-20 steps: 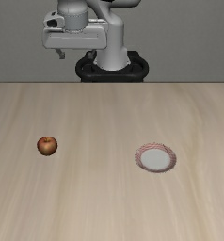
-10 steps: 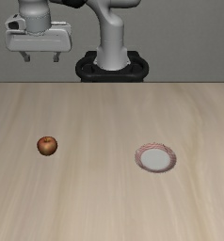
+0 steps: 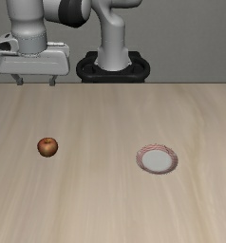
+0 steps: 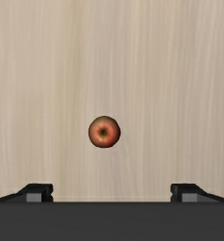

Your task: Pick the apple and place it on the plate

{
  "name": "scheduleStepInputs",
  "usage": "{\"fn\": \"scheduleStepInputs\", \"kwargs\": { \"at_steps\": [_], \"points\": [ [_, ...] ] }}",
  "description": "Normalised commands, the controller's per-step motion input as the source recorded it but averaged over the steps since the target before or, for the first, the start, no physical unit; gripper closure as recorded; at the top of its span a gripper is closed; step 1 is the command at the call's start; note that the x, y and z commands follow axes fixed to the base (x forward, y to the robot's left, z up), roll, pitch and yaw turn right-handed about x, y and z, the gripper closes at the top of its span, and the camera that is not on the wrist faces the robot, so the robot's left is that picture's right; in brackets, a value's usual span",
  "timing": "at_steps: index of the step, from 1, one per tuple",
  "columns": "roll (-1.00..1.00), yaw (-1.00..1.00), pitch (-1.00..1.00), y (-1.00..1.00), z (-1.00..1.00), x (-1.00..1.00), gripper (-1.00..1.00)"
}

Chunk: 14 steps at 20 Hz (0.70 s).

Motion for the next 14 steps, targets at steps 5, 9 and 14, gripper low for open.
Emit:
{"fn": "scheduleStepInputs", "kwargs": {
  "at_steps": [5, 9, 14],
  "points": [
    [0.00, 0.00, 0.00, 0.20, -0.80, 0.00, -1.00],
    [0.00, 0.00, 0.00, 0.00, -1.00, 0.00, -1.00],
    [0.00, 0.00, 0.00, 0.00, -1.00, 0.00, -1.00]
  ]
}}
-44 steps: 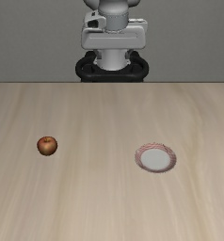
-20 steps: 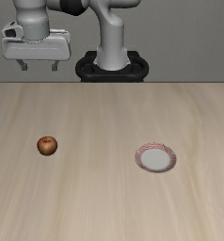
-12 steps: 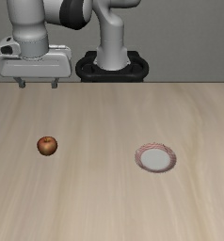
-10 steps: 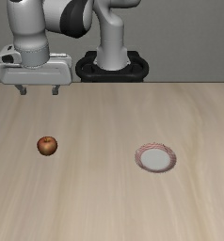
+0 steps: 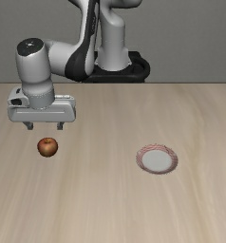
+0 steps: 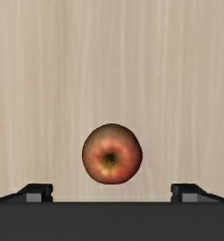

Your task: Pick the apple and place it on the plate

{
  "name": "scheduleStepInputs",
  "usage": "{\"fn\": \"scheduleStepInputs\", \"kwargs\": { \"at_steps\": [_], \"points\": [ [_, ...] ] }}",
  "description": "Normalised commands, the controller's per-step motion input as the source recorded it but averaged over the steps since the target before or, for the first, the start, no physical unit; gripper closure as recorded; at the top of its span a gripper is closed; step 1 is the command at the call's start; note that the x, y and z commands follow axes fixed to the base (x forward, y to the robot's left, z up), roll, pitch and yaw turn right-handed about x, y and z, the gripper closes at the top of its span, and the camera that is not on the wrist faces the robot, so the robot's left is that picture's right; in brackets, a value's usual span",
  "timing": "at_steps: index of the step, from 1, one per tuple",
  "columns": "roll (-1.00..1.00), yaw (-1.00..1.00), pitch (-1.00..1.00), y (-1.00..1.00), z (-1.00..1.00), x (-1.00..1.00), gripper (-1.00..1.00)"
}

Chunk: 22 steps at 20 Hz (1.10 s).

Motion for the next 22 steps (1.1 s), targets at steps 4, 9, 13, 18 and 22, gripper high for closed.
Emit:
{"fn": "scheduleStepInputs", "kwargs": {
  "at_steps": [4, 9, 13, 18, 22],
  "points": [
    [0.00, 0.00, 0.00, 0.00, -1.00, 0.00, -1.00],
    [0.00, 0.00, 0.00, 0.00, -0.60, 0.00, 1.00],
    [0.00, 0.00, 0.00, 0.00, 0.00, 0.00, 1.00],
    [0.00, 0.00, 0.00, 0.00, 0.20, 0.00, 1.00],
    [0.00, 0.00, 0.00, 0.00, 0.50, 0.00, 1.00]
  ]
}}
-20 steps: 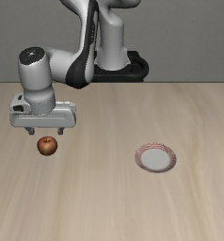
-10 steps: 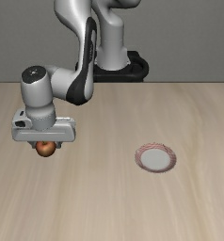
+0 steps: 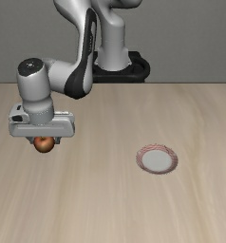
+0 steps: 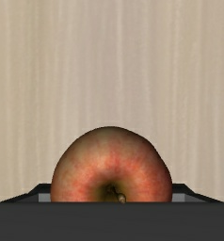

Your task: Pick the apple and place it on the plate

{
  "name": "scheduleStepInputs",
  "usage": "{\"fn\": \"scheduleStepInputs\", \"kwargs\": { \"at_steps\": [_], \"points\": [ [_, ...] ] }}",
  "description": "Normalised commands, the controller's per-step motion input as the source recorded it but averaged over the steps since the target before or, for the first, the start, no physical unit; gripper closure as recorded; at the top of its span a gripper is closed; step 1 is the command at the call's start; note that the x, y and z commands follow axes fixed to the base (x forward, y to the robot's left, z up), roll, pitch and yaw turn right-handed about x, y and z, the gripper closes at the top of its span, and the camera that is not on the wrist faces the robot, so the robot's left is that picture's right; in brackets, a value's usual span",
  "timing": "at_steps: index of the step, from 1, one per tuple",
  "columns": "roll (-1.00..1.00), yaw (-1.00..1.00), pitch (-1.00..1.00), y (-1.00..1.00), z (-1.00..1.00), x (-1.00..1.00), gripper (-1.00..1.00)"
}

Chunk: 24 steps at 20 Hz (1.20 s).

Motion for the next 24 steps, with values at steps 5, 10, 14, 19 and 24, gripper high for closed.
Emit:
{"fn": "scheduleStepInputs", "kwargs": {
  "at_steps": [5, 10, 14, 19, 24],
  "points": [
    [0.00, 0.00, 0.00, 0.20, 0.80, 0.00, 1.00],
    [0.00, 0.00, 0.00, 1.00, 0.00, 0.00, 1.00],
    [0.00, 0.00, 0.00, 1.00, 0.00, 0.00, 1.00],
    [0.00, 0.00, 0.00, 1.00, 0.00, 0.00, 1.00],
    [0.00, 0.00, 0.00, 1.00, 0.00, 0.00, 1.00]
  ]
}}
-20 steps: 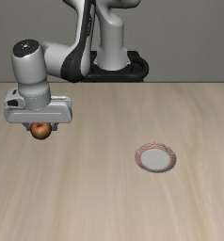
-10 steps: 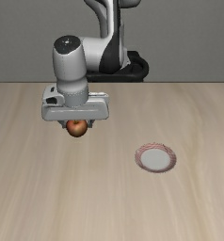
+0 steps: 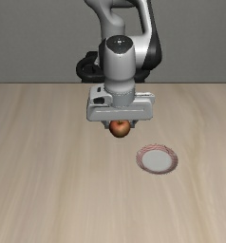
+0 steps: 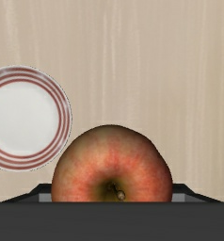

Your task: Pick the apple and place it on the plate

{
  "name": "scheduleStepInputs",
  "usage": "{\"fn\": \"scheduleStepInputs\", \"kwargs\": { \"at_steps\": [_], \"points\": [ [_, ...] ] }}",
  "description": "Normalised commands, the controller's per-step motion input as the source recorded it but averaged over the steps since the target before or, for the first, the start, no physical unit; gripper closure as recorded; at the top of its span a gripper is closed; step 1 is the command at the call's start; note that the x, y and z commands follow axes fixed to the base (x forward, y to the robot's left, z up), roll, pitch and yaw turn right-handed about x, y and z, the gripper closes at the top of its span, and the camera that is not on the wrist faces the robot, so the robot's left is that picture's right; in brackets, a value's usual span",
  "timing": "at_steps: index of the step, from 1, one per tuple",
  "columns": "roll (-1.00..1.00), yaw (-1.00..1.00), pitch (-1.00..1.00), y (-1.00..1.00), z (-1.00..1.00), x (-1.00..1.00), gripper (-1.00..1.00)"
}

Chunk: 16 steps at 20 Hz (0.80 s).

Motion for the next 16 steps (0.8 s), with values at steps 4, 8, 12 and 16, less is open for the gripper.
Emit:
{"fn": "scheduleStepInputs", "kwargs": {
  "at_steps": [4, 8, 12, 16],
  "points": [
    [0.00, 0.00, 0.00, 1.00, 0.00, 0.00, 1.00],
    [0.00, 0.00, 0.00, 1.00, 0.00, 0.00, 1.00],
    [0.00, 0.00, 0.00, 0.25, 0.00, 0.75, 1.00],
    [0.00, 0.00, 0.00, -0.25, 0.00, 0.25, -1.00]
  ]
}}
